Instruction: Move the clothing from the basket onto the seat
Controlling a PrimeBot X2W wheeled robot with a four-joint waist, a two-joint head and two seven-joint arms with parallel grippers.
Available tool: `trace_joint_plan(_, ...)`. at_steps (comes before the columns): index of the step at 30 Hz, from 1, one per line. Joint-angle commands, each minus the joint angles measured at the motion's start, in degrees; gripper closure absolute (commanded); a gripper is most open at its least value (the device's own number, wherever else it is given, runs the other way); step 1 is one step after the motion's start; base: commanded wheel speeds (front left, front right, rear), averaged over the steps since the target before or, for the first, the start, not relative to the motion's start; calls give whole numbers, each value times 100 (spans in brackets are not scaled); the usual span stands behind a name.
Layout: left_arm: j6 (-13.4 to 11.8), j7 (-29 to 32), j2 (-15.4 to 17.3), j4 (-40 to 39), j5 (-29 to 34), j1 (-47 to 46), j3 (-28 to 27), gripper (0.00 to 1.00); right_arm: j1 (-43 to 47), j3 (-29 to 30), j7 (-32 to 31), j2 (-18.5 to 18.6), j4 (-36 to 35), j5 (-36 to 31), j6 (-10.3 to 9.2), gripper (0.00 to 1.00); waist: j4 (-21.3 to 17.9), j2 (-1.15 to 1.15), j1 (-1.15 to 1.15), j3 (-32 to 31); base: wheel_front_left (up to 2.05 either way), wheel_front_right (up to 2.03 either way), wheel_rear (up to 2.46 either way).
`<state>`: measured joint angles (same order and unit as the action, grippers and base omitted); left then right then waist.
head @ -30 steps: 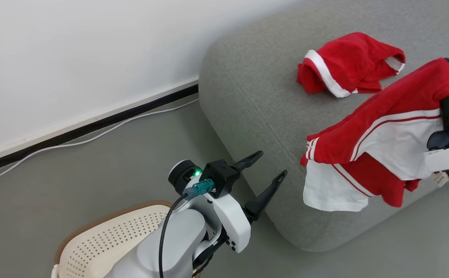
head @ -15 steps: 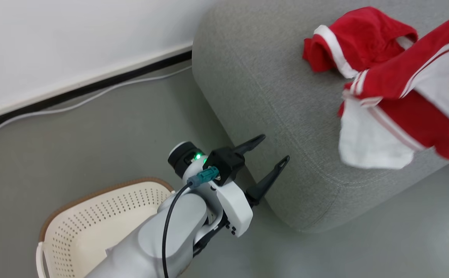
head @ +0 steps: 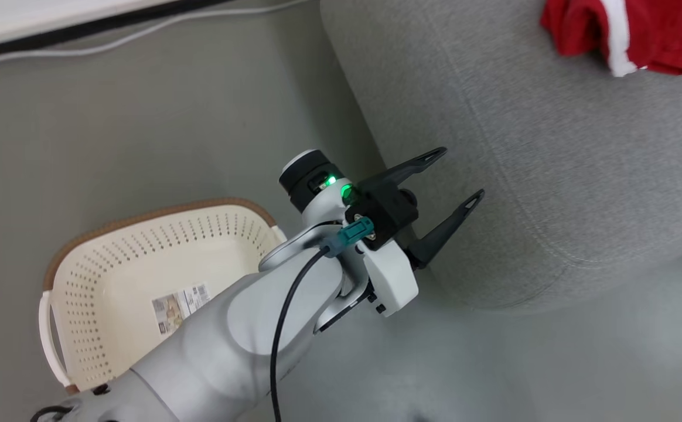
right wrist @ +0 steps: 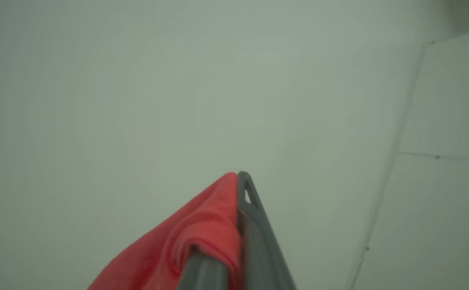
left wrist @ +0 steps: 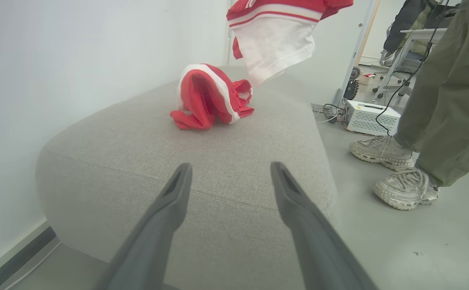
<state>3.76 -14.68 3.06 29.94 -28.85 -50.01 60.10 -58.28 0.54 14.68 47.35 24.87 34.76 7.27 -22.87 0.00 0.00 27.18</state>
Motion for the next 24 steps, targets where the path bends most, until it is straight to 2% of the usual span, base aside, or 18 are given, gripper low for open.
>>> trace_joint_plan(1, -85, -31, -17, -169, -67, -268, -52, 0, -15, 85, 32, 368, 41, -85, 22, 100, 180, 0, 0, 310, 0, 0, 0)
trace_joint_plan(6, -290, -31, -18, -219, -220, -498, 300, 0, -502, 189, 32, 753, 692, -166, 22, 100, 341, 0, 0, 745, 0, 0, 0)
trace_joint_plan(9, -386, -31, -18, -204, -304, -608, 503, 0, -783, 271, 32, 849, 1056, -168, 22, 100, 436, 0, 0, 974, 0, 0, 0)
trace_joint_plan(17, -716, -31, -18, -331, -472, -773, 803, 0, -1173, 292, 32, 935, 1694, 148, 22, 100, 734, 0, 0, 1384, 0, 0, 0)
trace_joint_plan(24, -847, -31, -18, -287, -515, -825, 923, 0, -859, -119, 32, 650, 1892, 678, 22, 100, 847, 0, 0, 1549, 0, 0, 0)
